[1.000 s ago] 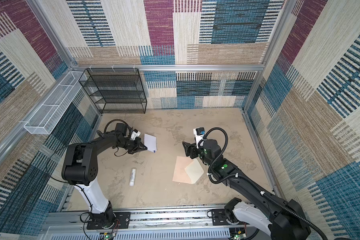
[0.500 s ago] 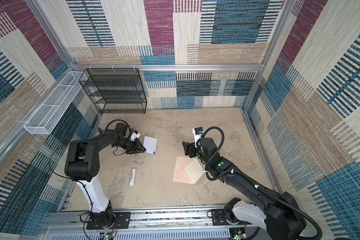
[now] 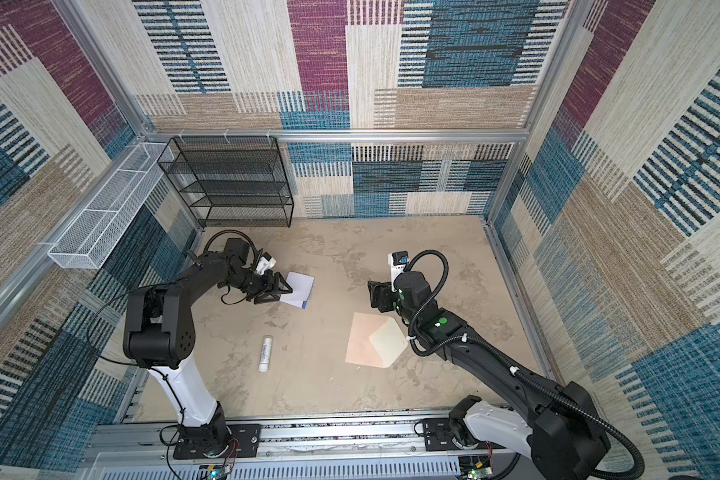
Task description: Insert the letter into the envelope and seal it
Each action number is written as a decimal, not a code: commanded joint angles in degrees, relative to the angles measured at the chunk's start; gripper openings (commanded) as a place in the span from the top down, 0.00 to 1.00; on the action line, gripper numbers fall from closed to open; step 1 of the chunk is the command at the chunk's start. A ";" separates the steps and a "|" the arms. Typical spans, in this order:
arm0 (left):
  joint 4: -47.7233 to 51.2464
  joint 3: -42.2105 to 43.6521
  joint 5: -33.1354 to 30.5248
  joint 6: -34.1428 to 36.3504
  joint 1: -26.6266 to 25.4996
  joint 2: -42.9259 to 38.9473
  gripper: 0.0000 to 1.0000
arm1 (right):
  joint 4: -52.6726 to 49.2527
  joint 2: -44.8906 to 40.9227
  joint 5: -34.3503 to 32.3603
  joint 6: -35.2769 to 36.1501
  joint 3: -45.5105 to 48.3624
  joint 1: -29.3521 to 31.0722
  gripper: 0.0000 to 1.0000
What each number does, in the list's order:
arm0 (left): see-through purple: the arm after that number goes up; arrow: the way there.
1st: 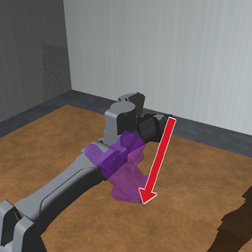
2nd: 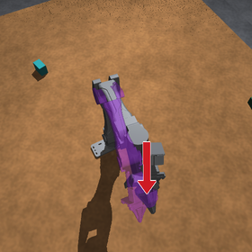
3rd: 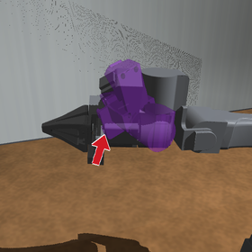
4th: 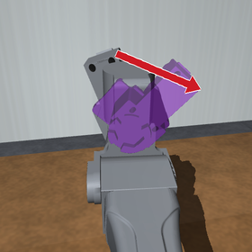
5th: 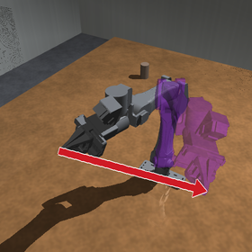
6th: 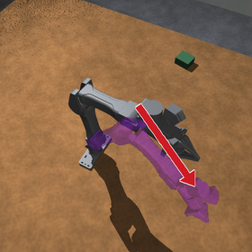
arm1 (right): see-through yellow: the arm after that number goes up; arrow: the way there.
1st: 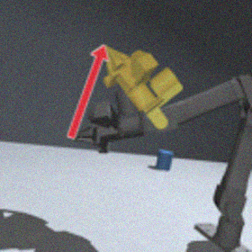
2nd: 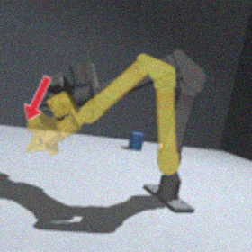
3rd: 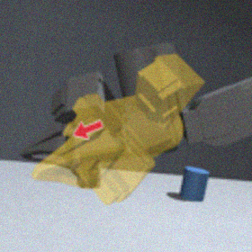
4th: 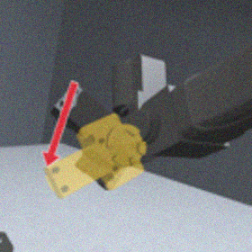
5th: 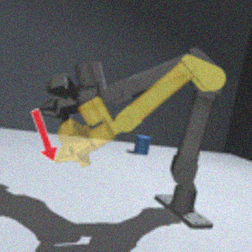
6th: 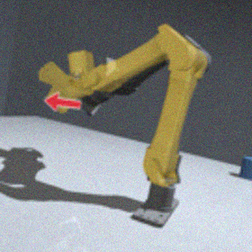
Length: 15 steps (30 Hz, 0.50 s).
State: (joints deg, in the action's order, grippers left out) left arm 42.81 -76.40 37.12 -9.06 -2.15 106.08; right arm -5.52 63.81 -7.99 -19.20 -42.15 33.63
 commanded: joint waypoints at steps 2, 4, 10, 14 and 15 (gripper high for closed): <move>2.59 0.97 -3.41 -0.93 0.02 -5.33 0.29 | -5.26 -1.36 0.35 -9.83 0.47 -2.14 0.21; 2.77 2.25 -5.87 -1.81 -0.01 -8.28 0.29 | -6.82 -1.58 2.10 -13.00 0.92 -4.02 0.23; 2.57 5.80 -5.15 -4.59 -0.99 -15.91 0.33 | -11.35 0.39 10.00 -17.87 2.15 -10.42 0.25; 2.08 7.70 -4.43 -7.85 -7.05 -20.18 0.33 | -15.54 4.42 17.40 -19.16 2.24 -14.46 0.27; 1.53 8.34 -4.43 -8.93 -8.80 -20.93 0.33 | -16.54 5.46 18.68 -19.41 2.19 -15.01 0.27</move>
State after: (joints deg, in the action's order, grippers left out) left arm 44.60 -69.17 31.94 -13.58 -7.99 86.78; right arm -18.00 67.44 3.73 -36.10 -40.01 19.77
